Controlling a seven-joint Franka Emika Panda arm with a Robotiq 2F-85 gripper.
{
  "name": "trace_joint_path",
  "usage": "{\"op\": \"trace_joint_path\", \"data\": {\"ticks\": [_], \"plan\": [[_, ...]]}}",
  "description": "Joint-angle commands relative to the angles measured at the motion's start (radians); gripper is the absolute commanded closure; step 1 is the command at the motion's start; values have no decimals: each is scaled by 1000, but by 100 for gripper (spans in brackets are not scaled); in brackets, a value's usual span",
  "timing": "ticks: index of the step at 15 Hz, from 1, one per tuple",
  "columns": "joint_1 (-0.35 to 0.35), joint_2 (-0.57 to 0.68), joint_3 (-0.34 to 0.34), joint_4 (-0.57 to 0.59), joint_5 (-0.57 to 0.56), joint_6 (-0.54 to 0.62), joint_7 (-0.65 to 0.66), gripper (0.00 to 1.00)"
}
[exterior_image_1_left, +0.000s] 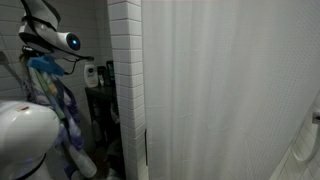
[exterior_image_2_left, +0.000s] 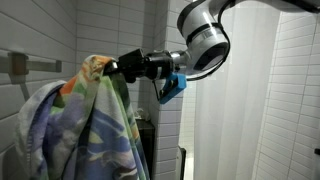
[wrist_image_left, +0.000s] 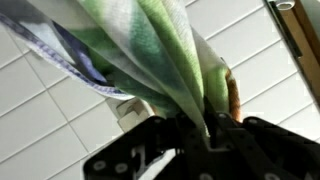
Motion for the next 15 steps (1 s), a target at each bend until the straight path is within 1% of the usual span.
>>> {"op": "trace_joint_path", "data": {"ticks": [1,5,8,11,15], "plan": [[-32,137,-3,119,-46,108,-23,96],[-19,249,-27,231,-71,211,-30,96],[3,288,-42,311,-83,236,-18,96],[15,259,-55,361,-106,236,-6,96],[17,193,-67,373,-111,241,-3,96]]}}
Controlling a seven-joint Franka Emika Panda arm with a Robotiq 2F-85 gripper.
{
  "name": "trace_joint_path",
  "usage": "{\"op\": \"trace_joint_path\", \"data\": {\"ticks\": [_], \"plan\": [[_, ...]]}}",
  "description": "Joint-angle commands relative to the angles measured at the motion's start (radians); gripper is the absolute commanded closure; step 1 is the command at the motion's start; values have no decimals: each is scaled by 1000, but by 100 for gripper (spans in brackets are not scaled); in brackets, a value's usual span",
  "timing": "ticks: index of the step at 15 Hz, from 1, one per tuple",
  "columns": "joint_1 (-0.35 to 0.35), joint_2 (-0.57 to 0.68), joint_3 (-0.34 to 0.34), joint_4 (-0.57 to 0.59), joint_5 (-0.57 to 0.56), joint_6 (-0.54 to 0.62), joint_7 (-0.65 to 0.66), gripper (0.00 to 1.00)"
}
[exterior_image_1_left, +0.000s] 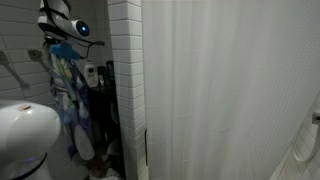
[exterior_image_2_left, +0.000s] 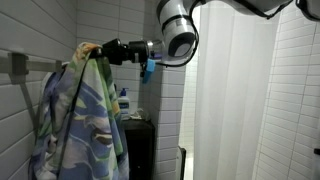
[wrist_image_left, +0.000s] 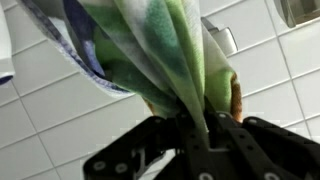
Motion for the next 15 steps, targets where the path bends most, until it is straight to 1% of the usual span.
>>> {"op": "trace_joint_path", "data": {"ticks": [1,5,11,13,15], "plan": [[14,-81,-27,7,-7,8,25,96],[10,-144,-34,2,-18,-21,36,96],[8,-217,-31,17,-74,-31,28,96],[4,-247,-35,-10,-84,-36,28,96],[1,-277,-43,-62,-114,-49,63,96]]}}
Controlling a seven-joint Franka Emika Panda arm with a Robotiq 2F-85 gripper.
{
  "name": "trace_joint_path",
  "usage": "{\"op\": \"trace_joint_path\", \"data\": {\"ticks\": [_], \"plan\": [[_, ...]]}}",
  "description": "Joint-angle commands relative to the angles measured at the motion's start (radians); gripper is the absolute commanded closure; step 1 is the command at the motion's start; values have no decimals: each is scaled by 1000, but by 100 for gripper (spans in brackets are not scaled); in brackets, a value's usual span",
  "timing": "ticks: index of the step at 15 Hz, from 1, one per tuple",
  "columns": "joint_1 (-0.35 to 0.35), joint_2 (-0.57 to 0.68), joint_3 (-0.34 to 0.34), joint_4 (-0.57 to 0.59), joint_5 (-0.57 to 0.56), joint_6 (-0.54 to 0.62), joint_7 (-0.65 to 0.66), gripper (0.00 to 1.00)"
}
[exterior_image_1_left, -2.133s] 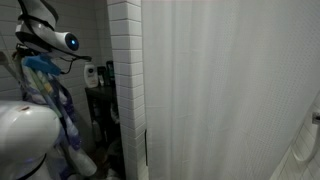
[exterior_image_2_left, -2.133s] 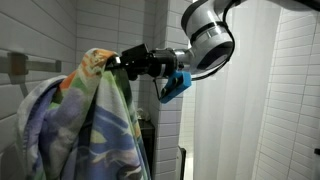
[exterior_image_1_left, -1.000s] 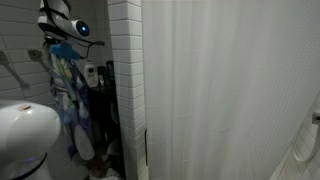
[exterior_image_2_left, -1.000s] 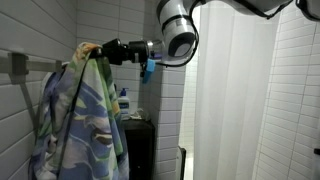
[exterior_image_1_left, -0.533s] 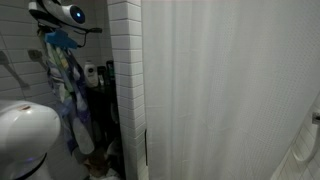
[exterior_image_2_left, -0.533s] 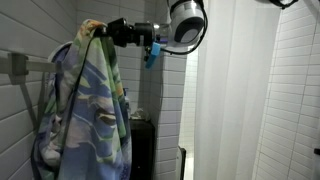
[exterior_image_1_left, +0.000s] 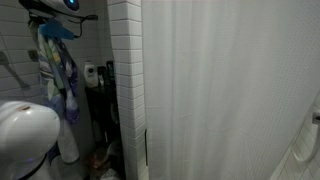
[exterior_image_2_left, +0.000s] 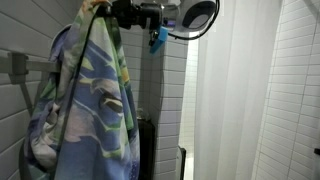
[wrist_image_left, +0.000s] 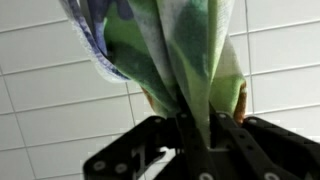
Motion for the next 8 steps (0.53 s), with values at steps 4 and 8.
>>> {"op": "trace_joint_path", "data": {"ticks": [4,8], "plan": [[-1,-121,-44,-190,-96,-89,118,96],[-4,-164,-52,-272,-134,-116,139,96]]}}
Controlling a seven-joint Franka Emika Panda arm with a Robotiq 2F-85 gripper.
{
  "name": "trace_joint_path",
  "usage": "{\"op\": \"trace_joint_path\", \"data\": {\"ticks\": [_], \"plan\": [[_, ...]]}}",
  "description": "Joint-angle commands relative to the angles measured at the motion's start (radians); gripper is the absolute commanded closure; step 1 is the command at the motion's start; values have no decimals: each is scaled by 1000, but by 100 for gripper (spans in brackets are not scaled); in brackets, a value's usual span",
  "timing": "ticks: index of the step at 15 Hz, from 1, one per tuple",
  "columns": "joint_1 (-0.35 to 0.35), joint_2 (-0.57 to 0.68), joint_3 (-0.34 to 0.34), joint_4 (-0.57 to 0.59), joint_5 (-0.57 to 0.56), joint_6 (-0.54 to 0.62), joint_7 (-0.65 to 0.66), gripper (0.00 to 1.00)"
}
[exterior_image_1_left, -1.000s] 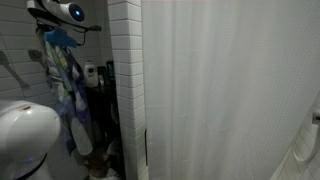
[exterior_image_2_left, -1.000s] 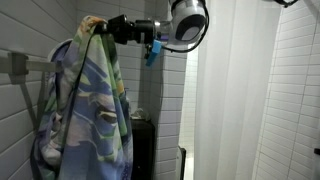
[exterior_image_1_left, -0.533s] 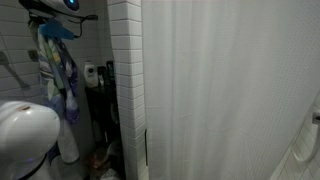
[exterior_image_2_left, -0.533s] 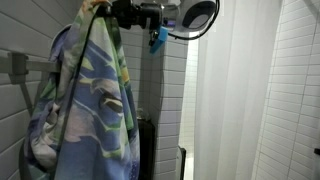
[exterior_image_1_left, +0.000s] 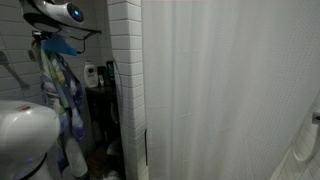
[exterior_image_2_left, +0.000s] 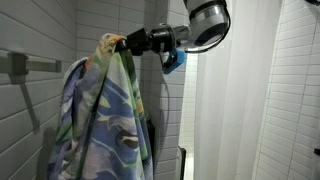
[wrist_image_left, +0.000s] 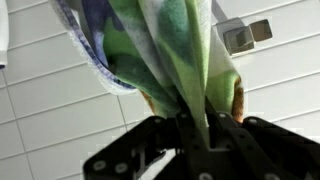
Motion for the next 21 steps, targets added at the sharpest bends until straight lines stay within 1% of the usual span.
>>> {"op": "trace_joint_path", "data": {"ticks": [1,6,15,21], "plan": [[-5,-77,-19,-59,-42,-34,54,96],[-4,-120,-29,-84,-61,-60,76,96],[-12,-230,-67,-88,-56,-186,109,96],[-22,-235,-69,-64,-30,-221,105,96]]}}
